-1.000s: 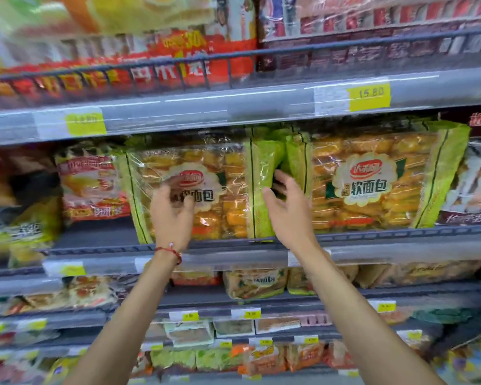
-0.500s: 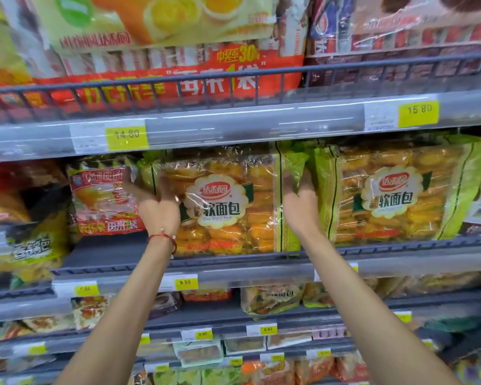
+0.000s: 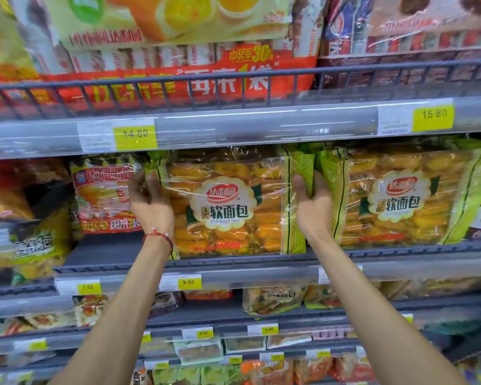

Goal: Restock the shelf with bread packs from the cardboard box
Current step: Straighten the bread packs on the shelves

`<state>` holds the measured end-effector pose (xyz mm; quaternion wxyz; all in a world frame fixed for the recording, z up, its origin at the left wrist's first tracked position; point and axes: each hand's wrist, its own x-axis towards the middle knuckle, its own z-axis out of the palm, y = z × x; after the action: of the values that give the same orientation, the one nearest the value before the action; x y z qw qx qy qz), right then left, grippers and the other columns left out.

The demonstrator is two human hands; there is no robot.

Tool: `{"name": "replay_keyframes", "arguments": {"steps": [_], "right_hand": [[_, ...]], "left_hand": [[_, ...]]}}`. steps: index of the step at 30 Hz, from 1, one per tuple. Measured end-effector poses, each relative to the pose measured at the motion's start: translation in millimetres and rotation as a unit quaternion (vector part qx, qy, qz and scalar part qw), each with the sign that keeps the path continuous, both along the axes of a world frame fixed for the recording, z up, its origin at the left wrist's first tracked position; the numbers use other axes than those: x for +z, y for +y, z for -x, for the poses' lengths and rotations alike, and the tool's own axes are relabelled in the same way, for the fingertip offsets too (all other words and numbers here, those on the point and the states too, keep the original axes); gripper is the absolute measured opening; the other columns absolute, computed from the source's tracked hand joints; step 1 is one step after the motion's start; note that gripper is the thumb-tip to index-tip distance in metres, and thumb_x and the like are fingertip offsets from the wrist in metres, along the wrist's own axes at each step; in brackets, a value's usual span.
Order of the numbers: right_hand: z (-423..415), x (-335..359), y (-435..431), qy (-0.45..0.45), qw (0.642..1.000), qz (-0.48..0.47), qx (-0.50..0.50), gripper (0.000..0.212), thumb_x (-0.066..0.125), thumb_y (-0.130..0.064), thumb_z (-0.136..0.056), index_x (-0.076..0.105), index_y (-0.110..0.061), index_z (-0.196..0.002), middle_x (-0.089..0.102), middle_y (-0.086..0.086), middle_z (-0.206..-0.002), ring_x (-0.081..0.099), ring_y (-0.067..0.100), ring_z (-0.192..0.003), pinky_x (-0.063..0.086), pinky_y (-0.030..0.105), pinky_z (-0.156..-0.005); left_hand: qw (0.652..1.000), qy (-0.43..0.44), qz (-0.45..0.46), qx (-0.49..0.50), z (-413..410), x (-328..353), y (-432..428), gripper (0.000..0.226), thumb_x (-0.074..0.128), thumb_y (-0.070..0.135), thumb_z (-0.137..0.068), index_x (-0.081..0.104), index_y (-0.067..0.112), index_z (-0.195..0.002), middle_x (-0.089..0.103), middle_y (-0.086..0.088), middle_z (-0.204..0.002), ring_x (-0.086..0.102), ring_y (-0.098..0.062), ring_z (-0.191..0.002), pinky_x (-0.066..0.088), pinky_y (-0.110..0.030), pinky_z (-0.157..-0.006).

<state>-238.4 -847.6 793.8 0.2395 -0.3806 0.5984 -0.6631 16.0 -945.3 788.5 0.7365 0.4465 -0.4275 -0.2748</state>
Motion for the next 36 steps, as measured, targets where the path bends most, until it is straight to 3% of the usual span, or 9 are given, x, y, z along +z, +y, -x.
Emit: {"name": "replay_keyframes", "arguments": {"steps": [2,5,8,10,13,27,30,33,36], "right_hand": [[0,-8,5,0.049,0.997,-0.051,0.017,0.064,0.040,-0.052,-0.107,0.032,-0.016,-0.159,0.061,0.018,-0.140,0.058,0.031,-0.129,0.043,0.031,-0.102],[-3,-28,18,0.087,0.991,-0.101,0.025,0.066,0.039,-0.051,-0.108,0.028,-0.011,-0.160,0.066,0.011,-0.092,0.065,0.026,-0.085,0.048,0.026,-0.072],[-6,-42,28,0.093,0.987,-0.123,0.047,0.086,0.051,-0.070,-0.094,0.039,-0.009,-0.154,0.058,0.009,-0.147,0.055,0.024,-0.135,0.045,0.039,-0.112],[-7,-42,29,0.088,0.986,-0.130,0.049,0.105,0.055,-0.079,-0.085,0.035,-0.007,-0.158,0.042,0.008,-0.161,0.039,0.028,-0.149,0.032,0.049,-0.123],[-9,-37,28,0.068,0.990,-0.125,0.007,0.086,0.063,-0.049,-0.098,0.027,-0.002,-0.160,0.034,0.009,-0.165,0.028,0.028,-0.155,0.024,0.042,-0.125],[0,-42,38,0.083,0.992,-0.095,-0.026,0.034,0.045,-0.032,-0.110,0.062,-0.007,-0.125,0.064,-0.007,-0.098,0.058,0.008,-0.089,0.045,0.034,-0.087],[1,-35,48,0.115,0.983,-0.128,0.063,0.061,0.050,-0.040,-0.107,0.037,-0.004,-0.155,0.050,0.003,-0.150,0.047,0.021,-0.139,0.035,0.030,-0.111],[6,-34,49,0.130,0.973,-0.145,0.126,0.084,0.059,-0.039,-0.102,0.014,-0.001,-0.162,0.027,-0.009,-0.157,0.027,0.009,-0.146,0.024,0.027,-0.117],[6,-36,45,0.130,0.970,-0.176,0.109,0.092,0.065,-0.038,-0.098,0.008,-0.007,-0.164,0.014,0.006,-0.171,0.018,0.024,-0.157,0.021,0.042,-0.127]], "left_hand": [[0.999,-0.036,-0.016,-0.012,-3,-8,5,0.029,0.048,0.028,-0.101,0.049,0.007,-0.121,0.057,0.002,-0.105,0.054,-0.012,-0.094,0.043,-0.024,-0.085],[0.988,-0.109,-0.105,-0.044,-5,-26,12,0.056,0.041,0.052,-0.098,0.041,0.015,-0.140,0.060,-0.006,-0.124,0.057,-0.027,-0.109,0.045,-0.032,-0.092],[0.972,-0.160,-0.157,-0.069,-12,-43,18,0.081,0.037,0.081,-0.081,0.033,0.031,-0.145,0.062,-0.014,-0.126,0.062,-0.039,-0.108,0.051,-0.051,-0.092],[0.970,-0.155,-0.175,-0.064,-11,-46,16,0.084,0.040,0.083,-0.077,0.034,0.034,-0.145,0.065,-0.006,-0.124,0.064,-0.033,-0.106,0.052,-0.047,-0.093],[0.976,-0.116,-0.177,-0.054,-8,-43,13,0.087,0.047,0.079,-0.076,0.039,0.028,-0.146,0.067,0.001,-0.120,0.064,-0.022,-0.105,0.049,-0.028,-0.089],[0.982,-0.103,-0.157,-0.029,-11,-38,16,0.062,0.049,0.057,-0.092,0.050,0.014,-0.136,0.065,-0.003,-0.112,0.058,-0.018,-0.093,0.044,-0.025,-0.082],[0.977,-0.122,-0.170,-0.034,-14,-37,28,0.059,0.052,0.057,-0.090,0.047,0.015,-0.131,0.063,-0.004,-0.116,0.059,-0.022,-0.100,0.047,-0.030,-0.089],[0.964,-0.165,-0.187,-0.090,-14,-45,35,0.073,0.058,0.060,-0.085,0.038,0.017,-0.141,0.058,-0.002,-0.132,0.056,-0.022,-0.119,0.041,-0.035,-0.106],[0.964,-0.155,-0.182,-0.116,-14,-45,33,0.087,0.065,0.060,-0.079,0.030,0.018,-0.148,0.053,0.001,-0.140,0.051,-0.018,-0.127,0.036,-0.038,-0.113]]}}
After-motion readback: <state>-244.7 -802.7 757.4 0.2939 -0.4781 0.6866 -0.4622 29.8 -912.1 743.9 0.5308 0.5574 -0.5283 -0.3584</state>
